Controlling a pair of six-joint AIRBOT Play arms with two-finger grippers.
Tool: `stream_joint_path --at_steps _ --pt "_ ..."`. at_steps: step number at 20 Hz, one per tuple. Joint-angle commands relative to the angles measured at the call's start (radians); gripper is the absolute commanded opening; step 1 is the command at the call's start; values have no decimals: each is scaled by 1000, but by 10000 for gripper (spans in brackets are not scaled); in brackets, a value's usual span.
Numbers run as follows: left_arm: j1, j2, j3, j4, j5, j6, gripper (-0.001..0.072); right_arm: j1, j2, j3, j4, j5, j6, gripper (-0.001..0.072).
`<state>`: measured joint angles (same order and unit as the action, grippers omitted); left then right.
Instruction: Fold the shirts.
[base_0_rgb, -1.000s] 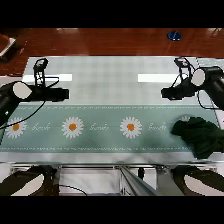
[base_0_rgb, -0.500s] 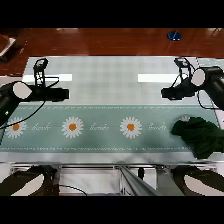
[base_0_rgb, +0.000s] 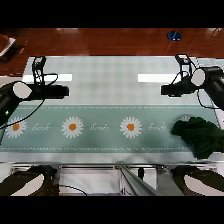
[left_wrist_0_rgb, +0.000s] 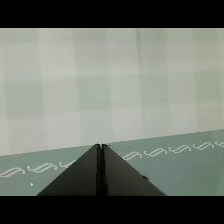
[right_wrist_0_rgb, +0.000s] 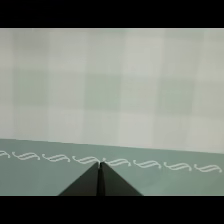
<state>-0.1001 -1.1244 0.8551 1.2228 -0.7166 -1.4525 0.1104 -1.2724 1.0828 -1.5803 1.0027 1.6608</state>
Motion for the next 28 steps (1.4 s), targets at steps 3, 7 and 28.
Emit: stream_joint_path --at_steps 3,7,28 --pt "1 -5 3 10 8 4 509 -3 22 1 -112 198 -53 407" --pt "2 5 35 88 -223 3 508 -37 222 -5 -315 403 -23 407" --pt "-127 274 -300 -98 -102 -27 508 -628 357 -600 -146 142 4 407"
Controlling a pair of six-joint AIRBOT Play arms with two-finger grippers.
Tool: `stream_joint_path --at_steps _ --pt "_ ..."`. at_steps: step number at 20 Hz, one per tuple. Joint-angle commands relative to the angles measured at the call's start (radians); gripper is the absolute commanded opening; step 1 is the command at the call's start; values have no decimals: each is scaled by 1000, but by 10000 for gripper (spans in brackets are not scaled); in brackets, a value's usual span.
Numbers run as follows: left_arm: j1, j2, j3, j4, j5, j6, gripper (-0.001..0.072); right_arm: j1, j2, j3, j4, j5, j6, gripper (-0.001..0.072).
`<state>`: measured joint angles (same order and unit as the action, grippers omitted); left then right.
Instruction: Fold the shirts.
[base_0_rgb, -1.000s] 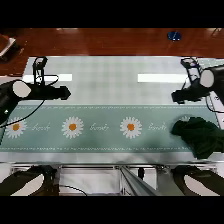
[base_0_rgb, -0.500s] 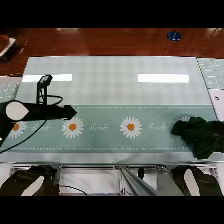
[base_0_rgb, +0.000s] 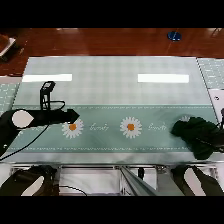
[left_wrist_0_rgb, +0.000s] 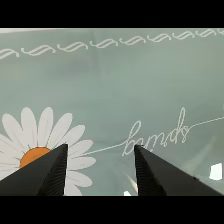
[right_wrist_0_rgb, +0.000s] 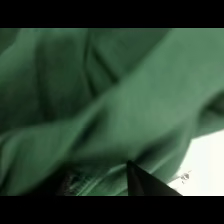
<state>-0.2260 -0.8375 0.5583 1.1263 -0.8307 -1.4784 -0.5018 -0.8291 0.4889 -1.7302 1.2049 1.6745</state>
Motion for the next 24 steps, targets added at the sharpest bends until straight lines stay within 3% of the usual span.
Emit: stream_joint_path --at_steps 1,4,5,7,12,16,20,24 --pt "-1 -19 -3 -2 12 -1 508 -16 -107 -6 4 -83 -10 407" --pt "-1 -42 -3 -2 12 -1 508 -16 -137 -6 24 -146 -9 402" --pt "-1 -51 -3 -2 13 -1 508 -16 -141 -6 26 -158 -12 340" --pt "-1 -69 -3 -2 18 -1 508 -16 -142 1 50 -156 -54 28" --pt "39 -69 69 -1 38 0 508 -15 -117 269 207 -51 -169 27" --pt "92 -40 229 3 10 1 508 64 -45 595 388 -63 -204 27" --pt "183 61 326 89 -72 3 508 246 4 899 385 -25 -206 27" --pt "310 214 272 119 -216 -1 508 407 53 1118 385 4 -206 26"
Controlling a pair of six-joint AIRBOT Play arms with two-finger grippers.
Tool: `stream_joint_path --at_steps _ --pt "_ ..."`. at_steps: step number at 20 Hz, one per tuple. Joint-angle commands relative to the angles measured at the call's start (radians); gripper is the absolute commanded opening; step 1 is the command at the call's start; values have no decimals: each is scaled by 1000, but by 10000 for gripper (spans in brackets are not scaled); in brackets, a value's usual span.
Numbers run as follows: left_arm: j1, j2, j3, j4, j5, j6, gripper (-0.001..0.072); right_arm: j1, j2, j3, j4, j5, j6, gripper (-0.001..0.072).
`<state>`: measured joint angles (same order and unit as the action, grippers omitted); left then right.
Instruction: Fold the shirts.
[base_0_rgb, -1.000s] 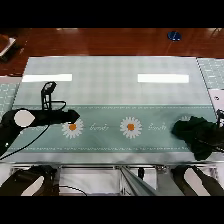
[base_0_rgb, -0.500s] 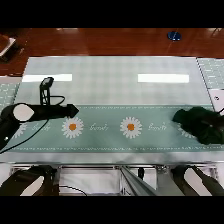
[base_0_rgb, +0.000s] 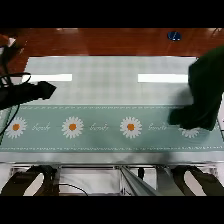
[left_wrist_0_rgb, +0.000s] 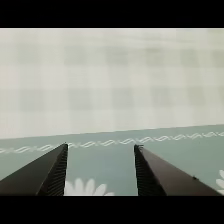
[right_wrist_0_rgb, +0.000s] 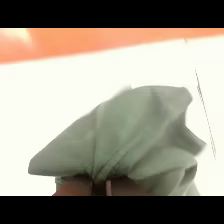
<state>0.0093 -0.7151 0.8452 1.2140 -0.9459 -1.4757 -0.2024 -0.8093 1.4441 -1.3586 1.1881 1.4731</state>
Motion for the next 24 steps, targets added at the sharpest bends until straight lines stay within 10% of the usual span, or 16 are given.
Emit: stream_joint_path --at_steps 1,9,15,24 --pt "85 131 -50 31 -114 -4 508 143 35 214 13 24 -6 26" --pt "84 272 -303 -31 -81 -82 508 355 -77 530 88 43 -38 26" --pt "84 272 -326 -71 -60 -82 508 614 -195 370 235 200 -35 26" --pt "84 271 -326 -74 -61 -82 508 937 -386 -375 451 -328 -2 27"
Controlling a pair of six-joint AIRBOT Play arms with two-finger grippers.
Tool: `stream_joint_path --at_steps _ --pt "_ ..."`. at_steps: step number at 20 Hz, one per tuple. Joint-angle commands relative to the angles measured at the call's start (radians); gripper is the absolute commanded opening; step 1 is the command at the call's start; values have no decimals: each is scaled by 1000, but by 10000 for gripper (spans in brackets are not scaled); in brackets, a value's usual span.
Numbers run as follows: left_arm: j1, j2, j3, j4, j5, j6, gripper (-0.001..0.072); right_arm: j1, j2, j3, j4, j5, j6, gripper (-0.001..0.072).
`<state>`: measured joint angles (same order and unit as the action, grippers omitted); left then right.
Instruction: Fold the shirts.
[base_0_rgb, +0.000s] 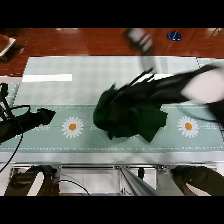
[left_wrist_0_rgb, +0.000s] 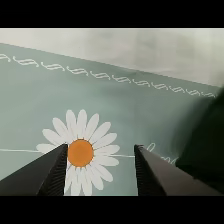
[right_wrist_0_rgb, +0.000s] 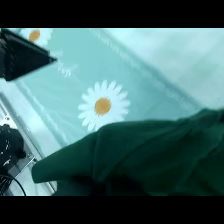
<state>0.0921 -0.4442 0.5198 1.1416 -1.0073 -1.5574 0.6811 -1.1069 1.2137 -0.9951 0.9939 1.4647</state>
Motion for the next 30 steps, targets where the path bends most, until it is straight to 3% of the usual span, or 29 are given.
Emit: stream_joint_path --at_steps 1,2,3,4,6,9,12,14,17,18,21,25,26,27,28,30 --pt "0 0 -2 -2 0 0 508 51 -133 -144 99 -132 6 28" --pt "-3 -4 -5 -2 -9 0 508 49 -165 -144 119 -131 6 76" --pt "-10 -11 -6 -2 -35 11 508 41 -188 -144 151 -114 -9 336" --pt "-22 -21 -7 -2 -75 39 508 23 -193 -143 154 -76 -39 413" --pt "-36 -48 -7 -2 -110 61 508 -72 -157 -143 92 31 -39 413" --pt "-36 -74 -8 -3 -116 60 508 -366 -9 -144 -103 201 6 413" --pt "-39 -135 -8 -124 -181 83 508 -713 182 -241 -291 255 58 412" --pt "-45 -212 -8 -286 -170 164 508 -908 284 -381 -262 231 57 405" --pt "-81 -338 -7 -633 -109 399 508 -1093 379 -614 -163 200 -3 405" --pt "-108 -378 -7 -693 -68 434 508 -1120 389 -673 -137 200 -28 405" --pt "-227 -511 -7 -709 -3 451 508 -1133 391 -789 -80 185 -66 406" --pt "-365 -674 2 -749 28 564 501 -1133 391 -872 -56 146 -80 405" --pt "-379 -700 13 -752 29 573 380 -1133 391 -880 -56 146 -84 406" --pt "-383 -720 26 -752 29 578 118 -1132 391 -882 -55 145 -84 405" --pt "-381 -729 38 -751 32 582 19 -1132 390 -882 -48 138 -84 406" --pt "-372 -731 63 -750 36 600 18 -1132 364 -882 -4 131 -93 405"
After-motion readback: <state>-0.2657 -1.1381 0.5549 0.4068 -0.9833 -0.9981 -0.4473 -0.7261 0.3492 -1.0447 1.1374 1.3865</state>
